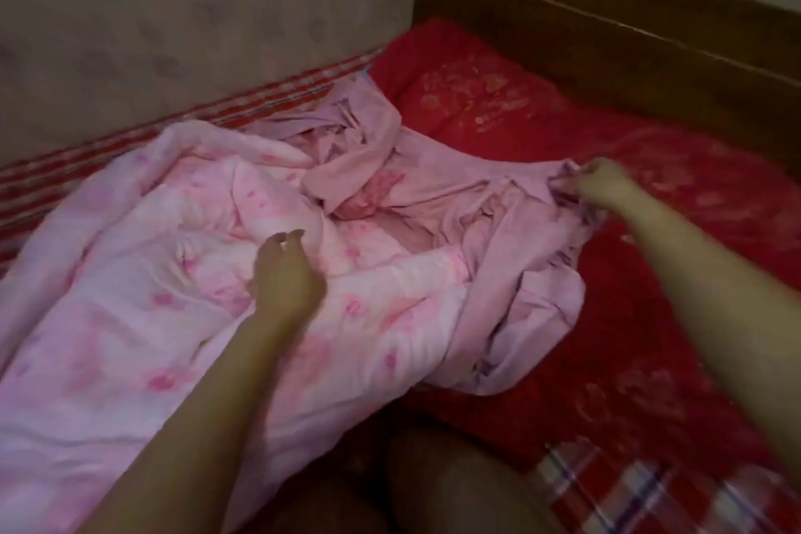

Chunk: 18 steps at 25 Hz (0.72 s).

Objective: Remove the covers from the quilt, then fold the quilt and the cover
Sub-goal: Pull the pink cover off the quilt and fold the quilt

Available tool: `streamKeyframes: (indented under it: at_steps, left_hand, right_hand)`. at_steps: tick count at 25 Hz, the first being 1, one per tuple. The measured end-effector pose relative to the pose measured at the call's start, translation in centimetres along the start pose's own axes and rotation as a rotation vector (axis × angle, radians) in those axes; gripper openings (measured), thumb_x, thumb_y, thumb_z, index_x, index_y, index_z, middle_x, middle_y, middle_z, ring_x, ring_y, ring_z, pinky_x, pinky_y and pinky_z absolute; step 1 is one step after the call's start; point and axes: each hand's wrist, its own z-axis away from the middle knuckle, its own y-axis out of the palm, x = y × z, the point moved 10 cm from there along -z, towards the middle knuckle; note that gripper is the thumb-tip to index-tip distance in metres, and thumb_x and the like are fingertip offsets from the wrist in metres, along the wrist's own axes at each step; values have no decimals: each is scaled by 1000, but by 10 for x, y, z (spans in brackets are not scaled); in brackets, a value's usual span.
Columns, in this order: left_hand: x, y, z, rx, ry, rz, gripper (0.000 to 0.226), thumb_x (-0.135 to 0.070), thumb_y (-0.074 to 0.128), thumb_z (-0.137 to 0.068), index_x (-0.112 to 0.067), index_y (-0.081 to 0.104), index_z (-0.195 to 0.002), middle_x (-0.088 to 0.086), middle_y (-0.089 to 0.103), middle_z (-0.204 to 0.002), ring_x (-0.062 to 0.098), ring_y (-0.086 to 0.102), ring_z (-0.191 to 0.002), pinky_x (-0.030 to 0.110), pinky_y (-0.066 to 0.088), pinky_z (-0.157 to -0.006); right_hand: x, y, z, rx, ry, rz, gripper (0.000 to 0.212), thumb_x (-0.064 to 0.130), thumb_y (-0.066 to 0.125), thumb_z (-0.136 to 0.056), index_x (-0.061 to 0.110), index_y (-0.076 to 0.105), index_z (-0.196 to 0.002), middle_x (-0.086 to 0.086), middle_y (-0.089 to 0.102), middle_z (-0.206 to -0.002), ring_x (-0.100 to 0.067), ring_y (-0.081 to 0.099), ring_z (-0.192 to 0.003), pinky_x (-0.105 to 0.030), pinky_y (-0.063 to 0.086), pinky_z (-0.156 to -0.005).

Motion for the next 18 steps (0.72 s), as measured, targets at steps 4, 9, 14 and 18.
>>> streamKeyframes:
  at_steps: [4,9,14,18]
  left_hand:
    - [-115,76,115,217,455,-424,115,-69,77,-40,-15,47,-138,22,44,-140,44,44,-127,60,30,-105]
    - [-42,88,119,388,207,-347,49,-24,89,-48,-5,70,-89,18,67,-74,31,67,-68,28,50,-59]
    - [-62,-14,56,91,38,32,28,-11,53,-82,6,63,-102,28,64,-104,41,61,-100,39,48,-83]
    - [-65,-75,15,81,-72,136,28,-5,50,-85,8,62,-108,27,62,-112,38,58,-107,35,45,-85]
  right_hand:
    - [28,59,139,-49,-379,-42,55,42,64,-76,11,56,-120,-14,59,-115,-31,56,-107,-41,47,-92]
    - [47,164,288,356,-769,185,54,26,64,-80,15,51,-132,-9,49,-138,-30,57,-113,-43,47,-94]
    - [64,179,280,58,-721,412,60,11,65,-68,20,55,-126,-18,37,-147,-28,65,-76,-35,56,-60]
    - [71,156,250,-13,-760,431,31,18,42,-72,13,72,-75,-16,67,-67,-29,64,-56,-30,53,-50]
